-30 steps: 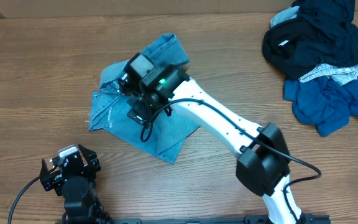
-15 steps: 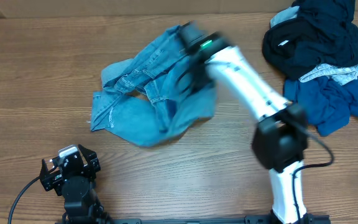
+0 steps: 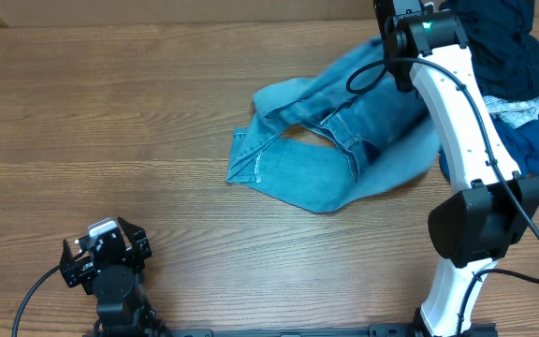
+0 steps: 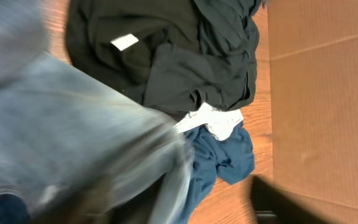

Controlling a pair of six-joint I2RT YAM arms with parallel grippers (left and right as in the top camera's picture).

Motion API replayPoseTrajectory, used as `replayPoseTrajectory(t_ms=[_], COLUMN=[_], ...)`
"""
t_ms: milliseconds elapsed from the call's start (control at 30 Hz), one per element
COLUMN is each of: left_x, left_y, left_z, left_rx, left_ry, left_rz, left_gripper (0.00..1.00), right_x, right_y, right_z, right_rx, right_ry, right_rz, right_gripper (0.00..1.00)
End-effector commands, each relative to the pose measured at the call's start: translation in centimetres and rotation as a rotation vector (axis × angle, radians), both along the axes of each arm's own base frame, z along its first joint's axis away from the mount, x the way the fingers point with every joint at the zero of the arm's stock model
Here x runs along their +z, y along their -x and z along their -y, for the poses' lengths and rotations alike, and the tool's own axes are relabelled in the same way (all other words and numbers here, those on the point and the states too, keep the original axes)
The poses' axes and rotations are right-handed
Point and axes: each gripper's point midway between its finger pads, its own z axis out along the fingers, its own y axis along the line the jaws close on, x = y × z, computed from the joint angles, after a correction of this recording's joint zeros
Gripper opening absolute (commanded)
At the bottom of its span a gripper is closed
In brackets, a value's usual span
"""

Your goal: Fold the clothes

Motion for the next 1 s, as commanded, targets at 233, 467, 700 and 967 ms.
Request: replayPoseTrajectory(t_ms=[233, 467, 700, 967], left_x=[-0.1, -0.1, -0.1, -0.1], left_y=[0.0, 0.0, 0.0, 0.0], left_z=[0.1, 0.1, 0.1, 0.1], left_rx=[-0.005, -0.005, -0.005, -0.005], left_ry=[0.008, 0.008, 0.008, 0.008], left_rz=[-0.001, -0.001, -0.001, -0.001], left_gripper=[1.0, 1.0, 1.0, 1.0], right_x=[3.5, -4.4, -10.1, -13.5], right_y=[3.5, 8.8, 8.5, 5.5], right_z=[-16.7, -21.5, -22.5, -23.4], right_rx=[0.452, 0.432, 0.214, 0.355], right_ry=[-0.546, -0.609, -0.688, -0.519], right_rz=[0.003, -0.276, -0.214, -0.113], right_gripper=[1.0, 1.0, 1.0, 1.0])
